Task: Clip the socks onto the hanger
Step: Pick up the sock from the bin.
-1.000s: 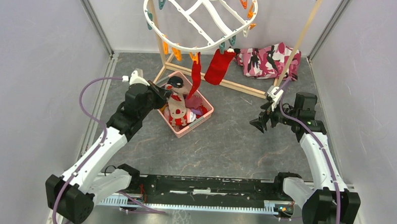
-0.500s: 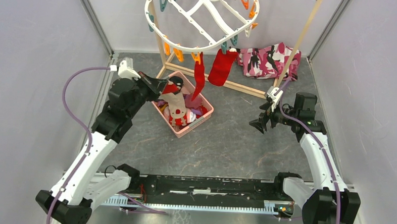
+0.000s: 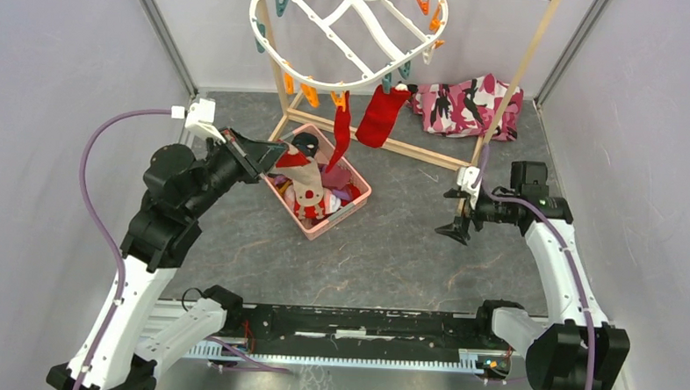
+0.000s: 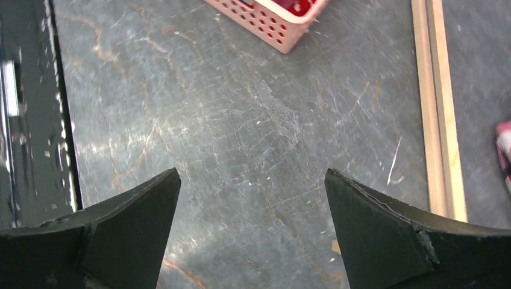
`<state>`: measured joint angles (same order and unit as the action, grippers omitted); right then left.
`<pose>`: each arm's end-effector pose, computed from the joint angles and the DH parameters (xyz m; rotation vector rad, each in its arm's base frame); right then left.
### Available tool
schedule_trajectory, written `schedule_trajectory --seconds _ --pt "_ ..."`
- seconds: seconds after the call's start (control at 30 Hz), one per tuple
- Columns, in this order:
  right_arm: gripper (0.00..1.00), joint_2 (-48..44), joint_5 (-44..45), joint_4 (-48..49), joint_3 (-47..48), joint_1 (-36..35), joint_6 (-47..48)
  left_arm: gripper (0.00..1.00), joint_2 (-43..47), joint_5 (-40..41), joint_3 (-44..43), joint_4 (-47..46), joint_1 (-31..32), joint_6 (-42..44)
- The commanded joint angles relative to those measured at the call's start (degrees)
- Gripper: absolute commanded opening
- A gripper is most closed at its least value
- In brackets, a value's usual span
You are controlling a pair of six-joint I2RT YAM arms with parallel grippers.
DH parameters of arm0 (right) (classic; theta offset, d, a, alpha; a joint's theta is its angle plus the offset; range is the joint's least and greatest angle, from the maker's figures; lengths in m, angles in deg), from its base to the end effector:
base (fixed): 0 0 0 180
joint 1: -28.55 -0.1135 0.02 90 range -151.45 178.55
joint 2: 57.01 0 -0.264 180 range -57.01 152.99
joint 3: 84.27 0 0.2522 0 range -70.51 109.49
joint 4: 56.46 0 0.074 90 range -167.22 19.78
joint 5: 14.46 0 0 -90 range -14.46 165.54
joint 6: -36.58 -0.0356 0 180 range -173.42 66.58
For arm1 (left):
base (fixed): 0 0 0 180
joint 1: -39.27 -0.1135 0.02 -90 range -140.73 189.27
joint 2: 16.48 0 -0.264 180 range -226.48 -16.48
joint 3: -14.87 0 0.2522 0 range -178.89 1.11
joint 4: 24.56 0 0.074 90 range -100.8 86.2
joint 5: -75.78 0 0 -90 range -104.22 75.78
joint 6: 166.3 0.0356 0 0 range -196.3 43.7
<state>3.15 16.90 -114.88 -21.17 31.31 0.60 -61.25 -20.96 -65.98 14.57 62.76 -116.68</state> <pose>0.1942 0.0211 0.2792 -1.2145 1.7008 0.7131 0.1319 -0.0619 0.4421 -0.1564 1.7028 -0.9416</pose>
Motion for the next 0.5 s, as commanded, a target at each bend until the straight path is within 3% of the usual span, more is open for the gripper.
schedule_trajectory --seconds 0.0,0.2,0.37,0.47 --pt "0.98 2.1 -5.4 -21.8 4.9 -0.1 29.6 0.02 0.3 -11.0 -3.7 0.8 -0.2 3.0" --pt "0.98 0.0 -5.3 -27.1 2.6 -0.4 46.9 0.02 -3.1 -25.8 -2.0 0.7 -0.1 0.3" --pt "0.98 0.4 -4.1 -25.7 2.9 -1.6 47.1 0.02 -3.9 -33.2 1.9 -1.8 0.3 -3.8" --pt "0.98 0.8 -4.4 -25.2 2.5 -2.4 46.9 0.02 -3.3 -33.7 5.6 -5.2 2.5 -6.4"
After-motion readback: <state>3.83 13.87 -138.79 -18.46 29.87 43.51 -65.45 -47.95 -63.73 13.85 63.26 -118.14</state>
